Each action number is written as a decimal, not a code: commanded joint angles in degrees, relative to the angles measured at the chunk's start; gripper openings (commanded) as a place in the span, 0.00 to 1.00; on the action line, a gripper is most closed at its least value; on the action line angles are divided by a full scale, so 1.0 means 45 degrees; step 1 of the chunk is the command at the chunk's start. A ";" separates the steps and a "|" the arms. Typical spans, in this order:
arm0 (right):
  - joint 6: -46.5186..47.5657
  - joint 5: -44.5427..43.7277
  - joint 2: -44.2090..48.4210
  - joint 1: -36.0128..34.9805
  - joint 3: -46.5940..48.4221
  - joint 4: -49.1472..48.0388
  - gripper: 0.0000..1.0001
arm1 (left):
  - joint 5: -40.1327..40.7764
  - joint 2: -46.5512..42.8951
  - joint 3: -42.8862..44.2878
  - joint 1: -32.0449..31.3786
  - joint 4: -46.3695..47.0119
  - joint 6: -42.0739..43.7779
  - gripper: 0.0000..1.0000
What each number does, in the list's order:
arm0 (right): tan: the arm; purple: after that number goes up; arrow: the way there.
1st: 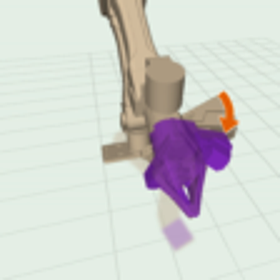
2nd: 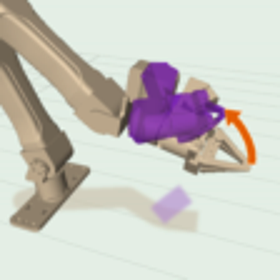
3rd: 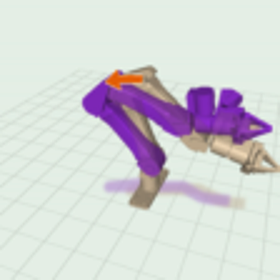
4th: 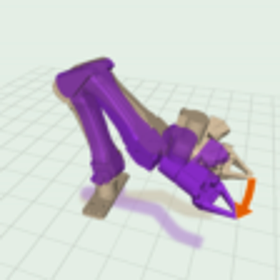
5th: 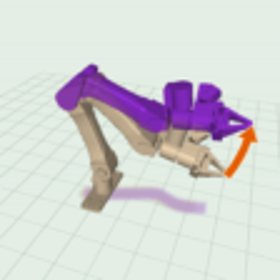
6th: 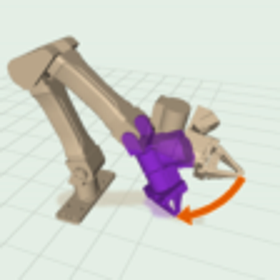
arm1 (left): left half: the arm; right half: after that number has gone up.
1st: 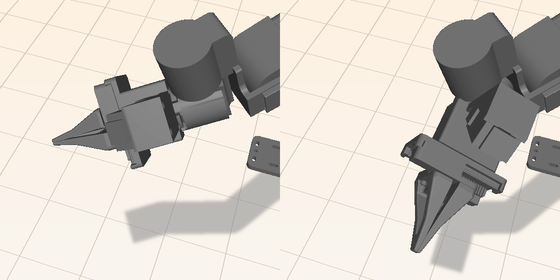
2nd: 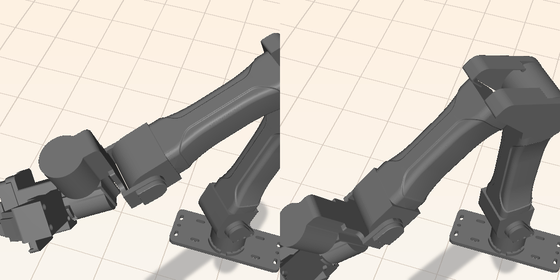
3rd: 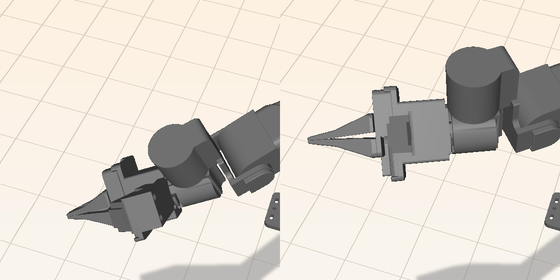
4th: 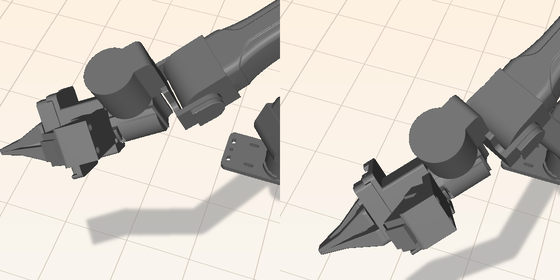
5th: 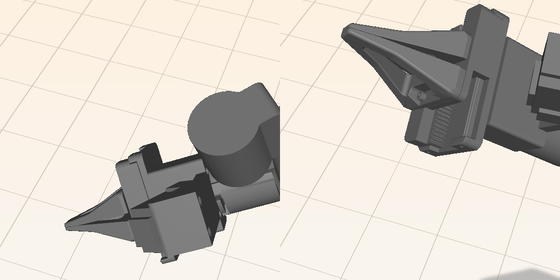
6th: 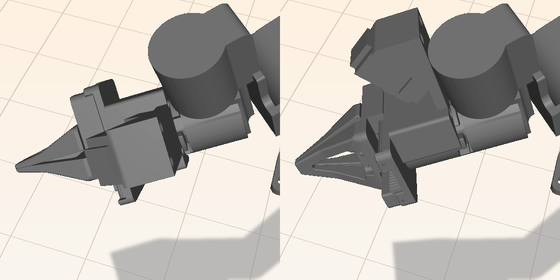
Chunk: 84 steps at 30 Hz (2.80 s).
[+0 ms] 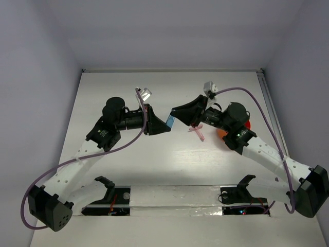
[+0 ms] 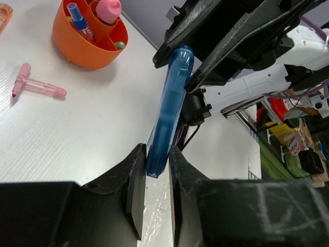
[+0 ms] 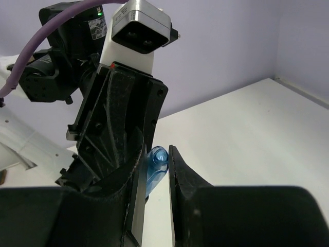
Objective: Sort the stationery into containers
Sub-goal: Close the pen cap on the pen, then place the pen in the storage box.
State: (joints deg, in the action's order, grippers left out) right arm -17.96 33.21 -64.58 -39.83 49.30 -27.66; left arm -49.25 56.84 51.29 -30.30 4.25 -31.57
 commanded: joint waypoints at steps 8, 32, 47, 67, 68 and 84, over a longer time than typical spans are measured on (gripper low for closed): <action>-0.0833 -0.0830 0.0366 -0.0933 -0.1368 0.3491 0.00 | 0.1453 -0.0559 0.0793 0.0543 0.5188 -0.0913 0.09; -0.2747 -1.3449 0.4735 0.1899 -0.2106 0.7114 0.00 | 0.6548 -0.6550 -0.1961 0.0543 -0.2680 0.3695 0.99; -0.4760 -2.1378 0.6422 0.1899 -0.2264 1.3764 0.00 | 0.8679 -0.8956 -0.3018 0.0426 -0.4282 0.1393 0.99; -0.0170 -2.0271 0.3668 0.4125 -0.4334 0.4878 0.00 | 1.0193 -0.9113 -0.3214 -0.0859 -0.4048 0.0946 0.99; -0.0286 -2.0252 0.3609 0.4125 -0.4373 0.4916 0.00 | 1.0745 -0.9425 -0.3156 -0.1366 -0.4302 0.0729 0.99; 0.0021 -1.8029 0.4506 0.4125 -0.3691 0.6127 0.66 | 1.2980 -0.8003 -0.2862 -0.3679 -0.3681 0.1390 0.99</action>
State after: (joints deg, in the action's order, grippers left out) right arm -20.51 -52.38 -46.13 -21.43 28.03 1.02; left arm 12.16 18.06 37.65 -49.87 -17.61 -28.08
